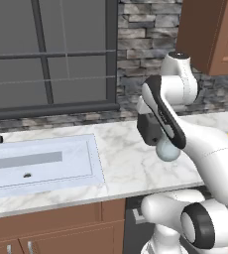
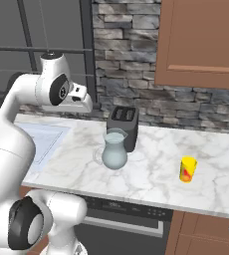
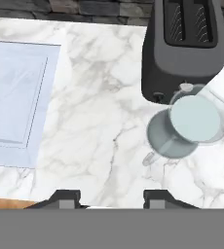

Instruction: Place the pitcher and cup on the dining counter for serving.

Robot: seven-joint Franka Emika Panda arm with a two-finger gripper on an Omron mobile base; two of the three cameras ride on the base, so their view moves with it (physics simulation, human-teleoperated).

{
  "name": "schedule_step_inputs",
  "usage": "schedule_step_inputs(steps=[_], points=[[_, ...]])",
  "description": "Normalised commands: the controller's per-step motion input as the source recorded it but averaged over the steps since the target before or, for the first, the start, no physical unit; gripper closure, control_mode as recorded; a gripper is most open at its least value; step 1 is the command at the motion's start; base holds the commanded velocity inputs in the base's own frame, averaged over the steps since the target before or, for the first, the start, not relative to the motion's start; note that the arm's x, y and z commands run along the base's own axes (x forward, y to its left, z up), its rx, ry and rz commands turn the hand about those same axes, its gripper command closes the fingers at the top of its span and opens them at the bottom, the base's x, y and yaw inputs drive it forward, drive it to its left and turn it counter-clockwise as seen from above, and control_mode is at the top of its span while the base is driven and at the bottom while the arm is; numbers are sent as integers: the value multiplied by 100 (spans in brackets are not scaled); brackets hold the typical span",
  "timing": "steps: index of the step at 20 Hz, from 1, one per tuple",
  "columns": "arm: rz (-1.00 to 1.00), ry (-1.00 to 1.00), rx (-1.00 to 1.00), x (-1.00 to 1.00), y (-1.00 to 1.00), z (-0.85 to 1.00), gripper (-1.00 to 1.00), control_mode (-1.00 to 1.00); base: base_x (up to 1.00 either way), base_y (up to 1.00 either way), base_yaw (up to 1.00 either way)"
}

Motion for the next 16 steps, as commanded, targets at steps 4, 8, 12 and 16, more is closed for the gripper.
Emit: schedule_step_inputs(steps=[4,8,12,16], points=[[-3,-4,0,-38,-2,-6,-100,-100,0,0,0],[-33,2,0,-33,0,-48,-100,-100,0,0,0],[-42,26,-2,2,0,-77,-100,-100,0,0,0],[-40,27,1,18,-9,-55,-100,-100,0,0,0]])
